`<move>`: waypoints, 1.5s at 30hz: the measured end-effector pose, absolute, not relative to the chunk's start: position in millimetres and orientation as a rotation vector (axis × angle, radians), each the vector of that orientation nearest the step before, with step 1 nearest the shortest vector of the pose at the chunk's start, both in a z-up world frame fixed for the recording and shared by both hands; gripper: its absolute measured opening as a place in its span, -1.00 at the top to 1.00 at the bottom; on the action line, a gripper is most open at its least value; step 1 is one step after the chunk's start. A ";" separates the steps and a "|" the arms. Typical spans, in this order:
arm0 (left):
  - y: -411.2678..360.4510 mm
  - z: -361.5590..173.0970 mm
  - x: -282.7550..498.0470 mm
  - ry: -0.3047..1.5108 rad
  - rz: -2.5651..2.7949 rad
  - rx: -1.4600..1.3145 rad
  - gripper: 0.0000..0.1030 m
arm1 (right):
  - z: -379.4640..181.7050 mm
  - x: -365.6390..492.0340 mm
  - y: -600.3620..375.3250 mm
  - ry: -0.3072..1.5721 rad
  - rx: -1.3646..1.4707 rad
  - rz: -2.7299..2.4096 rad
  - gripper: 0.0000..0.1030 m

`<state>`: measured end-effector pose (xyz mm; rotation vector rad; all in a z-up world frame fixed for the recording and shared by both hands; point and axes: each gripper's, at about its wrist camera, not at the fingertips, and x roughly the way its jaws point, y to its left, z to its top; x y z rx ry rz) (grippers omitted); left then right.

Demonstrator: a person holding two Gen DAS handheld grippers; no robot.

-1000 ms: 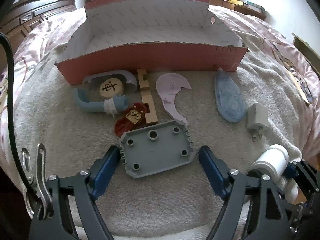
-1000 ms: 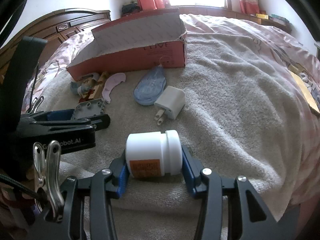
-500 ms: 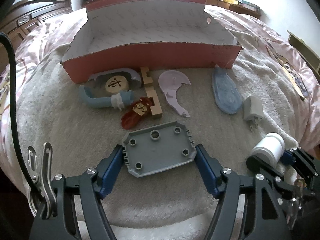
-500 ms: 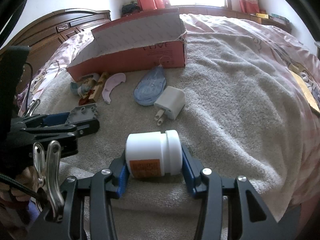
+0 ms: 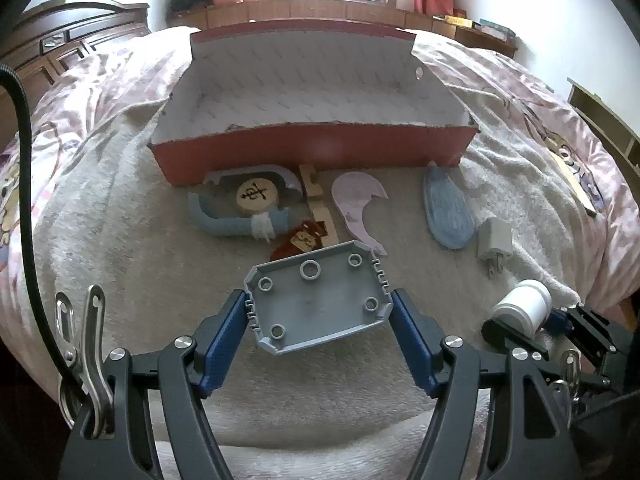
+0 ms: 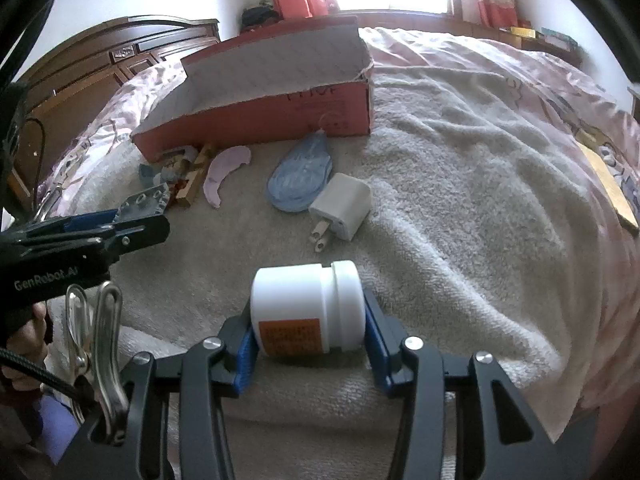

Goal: Organize rigid objects
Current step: 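Lift and carry the grey plate and white jar over the box with both grippers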

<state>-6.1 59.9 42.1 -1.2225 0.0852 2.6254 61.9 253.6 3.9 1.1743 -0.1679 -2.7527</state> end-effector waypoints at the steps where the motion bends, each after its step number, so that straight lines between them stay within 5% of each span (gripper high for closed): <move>1: 59.0 43.4 -6.1 0.083 2.628 -1.218 -0.40 | 4.5 61.5 254.2 -0.176 1.174 -2.749 0.06; 45: 43.0 93.5 -40.0 0.023 2.683 -1.061 -0.40 | 82.3 10.4 244.1 -0.148 0.923 -2.725 0.06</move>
